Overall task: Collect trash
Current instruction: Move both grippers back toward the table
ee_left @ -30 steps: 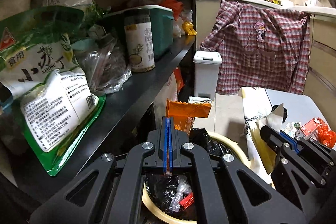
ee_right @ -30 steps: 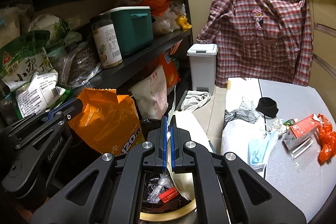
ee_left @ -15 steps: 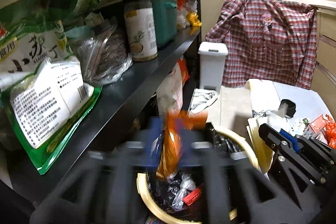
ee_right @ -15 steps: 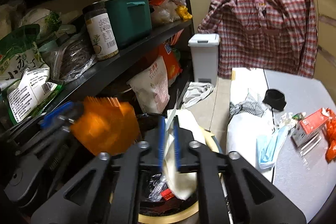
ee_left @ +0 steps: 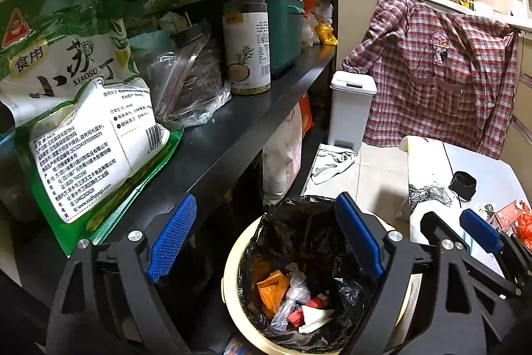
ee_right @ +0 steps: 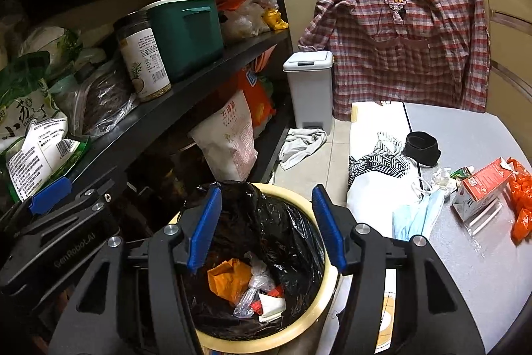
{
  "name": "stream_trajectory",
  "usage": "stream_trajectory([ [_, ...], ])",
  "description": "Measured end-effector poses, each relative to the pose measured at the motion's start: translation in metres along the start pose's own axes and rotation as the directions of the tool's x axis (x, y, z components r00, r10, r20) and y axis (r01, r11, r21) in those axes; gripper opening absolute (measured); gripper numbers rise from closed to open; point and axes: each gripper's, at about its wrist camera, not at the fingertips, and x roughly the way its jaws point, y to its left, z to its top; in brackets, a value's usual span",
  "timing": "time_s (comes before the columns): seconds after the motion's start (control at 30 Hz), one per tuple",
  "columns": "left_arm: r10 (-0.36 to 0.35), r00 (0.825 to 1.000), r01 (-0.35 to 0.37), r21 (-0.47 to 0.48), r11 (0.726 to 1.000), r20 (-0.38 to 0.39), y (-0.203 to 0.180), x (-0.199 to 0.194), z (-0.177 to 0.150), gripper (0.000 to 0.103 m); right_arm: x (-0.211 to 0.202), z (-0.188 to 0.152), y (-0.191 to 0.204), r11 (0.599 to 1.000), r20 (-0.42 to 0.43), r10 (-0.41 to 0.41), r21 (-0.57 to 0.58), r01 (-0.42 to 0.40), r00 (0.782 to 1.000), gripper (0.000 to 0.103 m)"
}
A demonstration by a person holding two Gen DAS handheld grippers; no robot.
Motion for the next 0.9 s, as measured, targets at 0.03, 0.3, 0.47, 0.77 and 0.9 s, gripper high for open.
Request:
stream_trajectory([
  [0.03,0.0,1.0,0.0,0.0,1.0,0.002,0.0,0.0,0.0,0.083,0.001,0.001,0.0,1.0,-0.001,0.0,0.0,0.0,1.0,0.057],
  [0.3,-0.031,0.999,0.032,-0.004,0.999,0.04,-0.006,-0.019,0.003,0.083,-0.021,-0.001,-0.006,1.0,0.018,-0.004,-0.011,0.005,1.0,0.06],
  [0.47,-0.069,0.995,0.07,-0.007,0.998,0.067,-0.011,-0.036,0.003,0.084,-0.049,-0.003,-0.012,1.0,0.045,-0.01,-0.024,0.011,0.999,0.064],
  [0.77,-0.159,0.984,0.16,0.002,0.987,0.084,-0.043,-0.064,0.0,0.084,-0.103,-0.007,-0.051,0.996,0.092,-0.075,-0.033,0.078,0.993,0.066],
  [0.9,-0.21,0.972,0.208,0.029,0.978,0.101,-0.07,-0.077,-0.002,0.084,-0.125,-0.006,-0.082,0.992,0.113,-0.127,-0.008,0.129,0.985,0.066],
])
